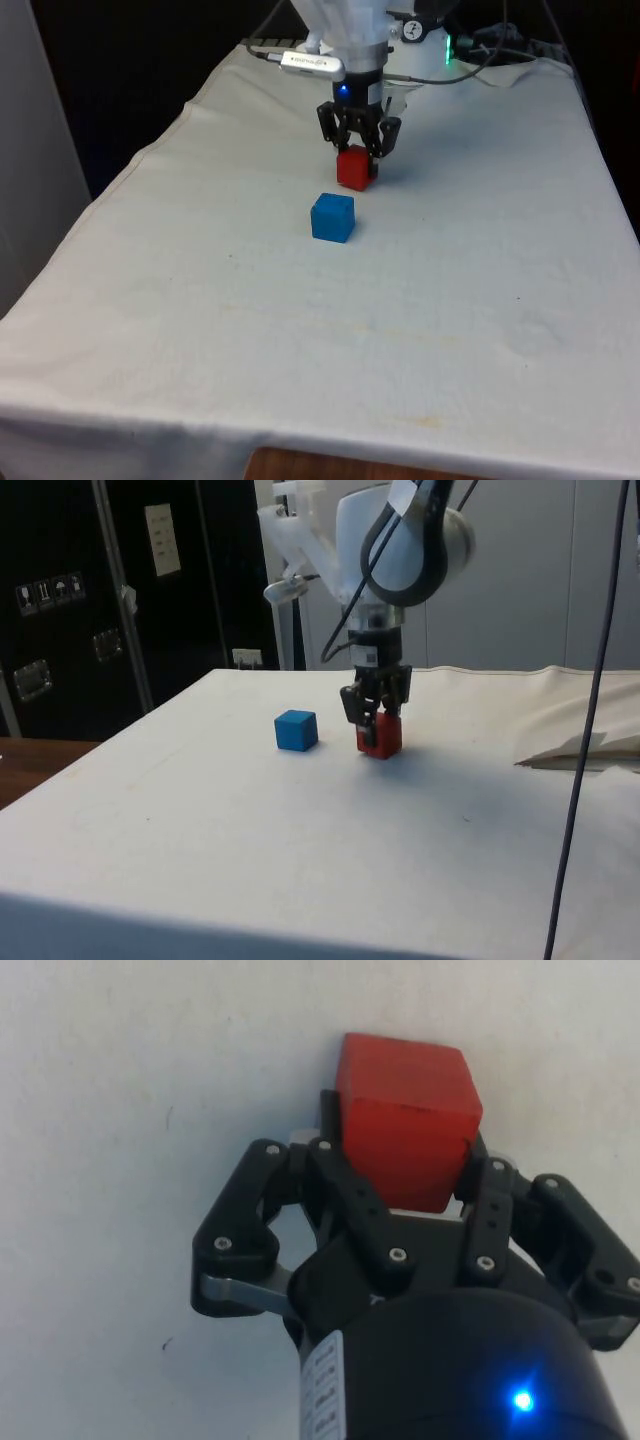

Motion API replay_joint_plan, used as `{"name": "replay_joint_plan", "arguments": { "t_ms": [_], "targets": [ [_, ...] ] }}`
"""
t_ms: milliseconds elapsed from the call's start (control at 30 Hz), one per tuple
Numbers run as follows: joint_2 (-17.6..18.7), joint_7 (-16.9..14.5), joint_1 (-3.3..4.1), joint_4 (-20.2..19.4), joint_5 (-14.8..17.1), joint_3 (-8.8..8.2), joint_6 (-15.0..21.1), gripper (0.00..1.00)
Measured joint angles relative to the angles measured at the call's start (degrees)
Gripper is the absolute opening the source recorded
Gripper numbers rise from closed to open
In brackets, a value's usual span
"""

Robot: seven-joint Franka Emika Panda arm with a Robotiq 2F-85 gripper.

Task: Stack the two cubes.

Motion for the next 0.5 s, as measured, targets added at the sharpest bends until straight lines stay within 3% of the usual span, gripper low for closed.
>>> {"name": "replay_joint_plan", "arguments": {
  "t_ms": [500],
  "targets": [
    [-7.2, 0.1, 0.0, -0.3, -1.3, -0.57, -6.4, 0.0]
  ]
}}
